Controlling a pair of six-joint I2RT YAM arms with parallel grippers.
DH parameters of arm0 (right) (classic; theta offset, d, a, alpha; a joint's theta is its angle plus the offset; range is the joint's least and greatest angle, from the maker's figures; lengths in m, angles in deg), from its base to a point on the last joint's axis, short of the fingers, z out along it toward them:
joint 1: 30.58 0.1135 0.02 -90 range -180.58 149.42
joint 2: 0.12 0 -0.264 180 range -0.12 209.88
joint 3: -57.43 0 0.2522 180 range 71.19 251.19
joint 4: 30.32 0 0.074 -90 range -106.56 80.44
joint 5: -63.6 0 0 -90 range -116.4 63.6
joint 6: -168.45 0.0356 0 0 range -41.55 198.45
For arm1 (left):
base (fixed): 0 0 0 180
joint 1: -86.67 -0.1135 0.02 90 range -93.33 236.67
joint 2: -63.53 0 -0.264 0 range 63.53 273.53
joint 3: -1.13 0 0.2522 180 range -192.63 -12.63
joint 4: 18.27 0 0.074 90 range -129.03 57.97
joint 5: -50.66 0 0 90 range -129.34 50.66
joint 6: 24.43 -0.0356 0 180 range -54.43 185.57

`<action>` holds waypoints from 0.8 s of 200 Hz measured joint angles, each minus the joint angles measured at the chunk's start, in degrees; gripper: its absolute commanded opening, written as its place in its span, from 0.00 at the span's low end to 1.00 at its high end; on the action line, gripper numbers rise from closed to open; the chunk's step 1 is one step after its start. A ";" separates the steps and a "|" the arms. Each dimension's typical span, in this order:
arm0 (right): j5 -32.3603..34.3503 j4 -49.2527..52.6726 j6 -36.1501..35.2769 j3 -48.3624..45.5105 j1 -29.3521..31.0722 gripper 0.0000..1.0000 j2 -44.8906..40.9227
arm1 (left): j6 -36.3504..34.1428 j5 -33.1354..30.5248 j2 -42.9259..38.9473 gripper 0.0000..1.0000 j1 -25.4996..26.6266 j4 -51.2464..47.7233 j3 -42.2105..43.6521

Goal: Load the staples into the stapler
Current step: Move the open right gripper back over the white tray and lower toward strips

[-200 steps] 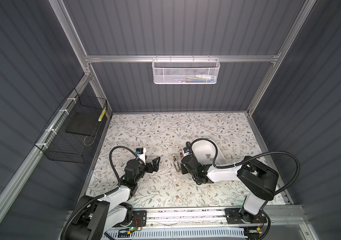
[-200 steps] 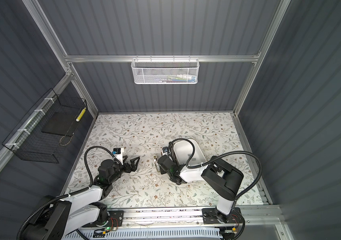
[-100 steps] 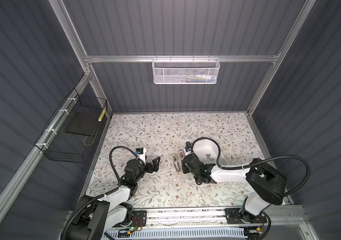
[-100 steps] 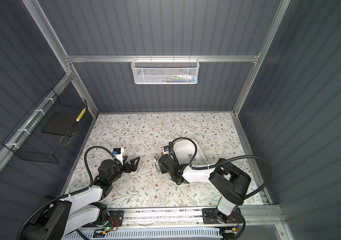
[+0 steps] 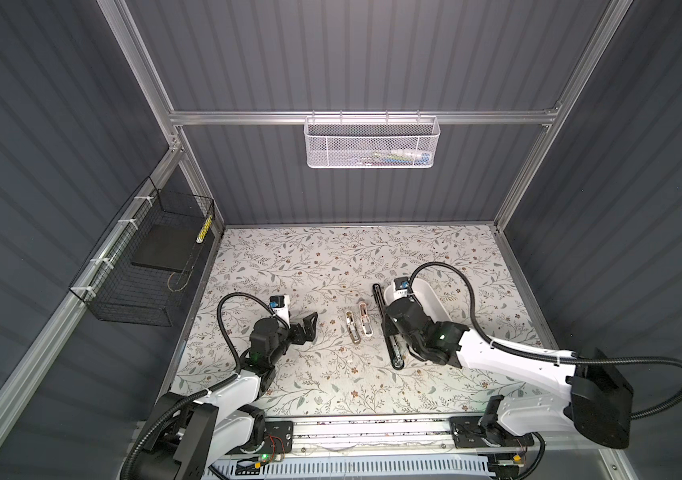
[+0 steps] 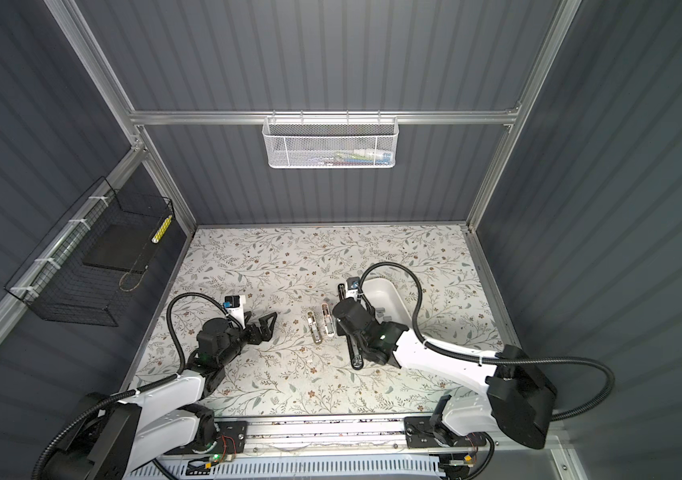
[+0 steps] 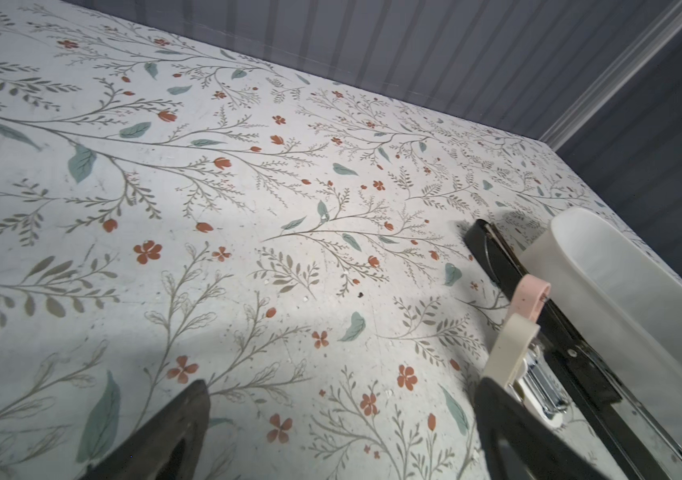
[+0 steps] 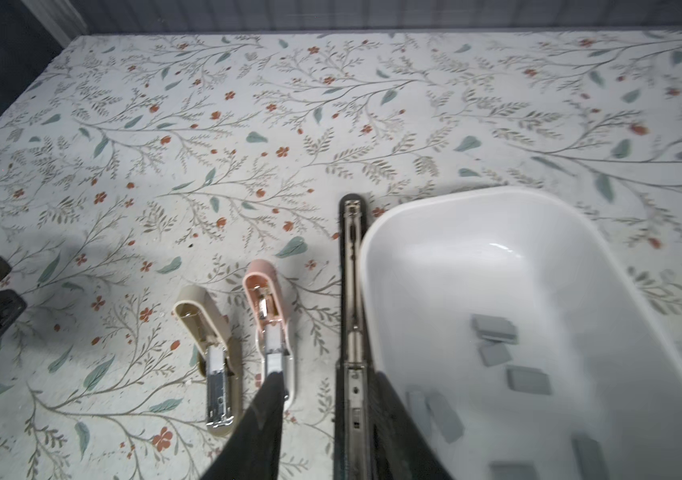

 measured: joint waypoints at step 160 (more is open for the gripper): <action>-17.88 18.67 4.83 5.60 -25.27 0.25 8.81 | 2.54 -18.25 4.63 0.99 0.00 -3.45 -4.48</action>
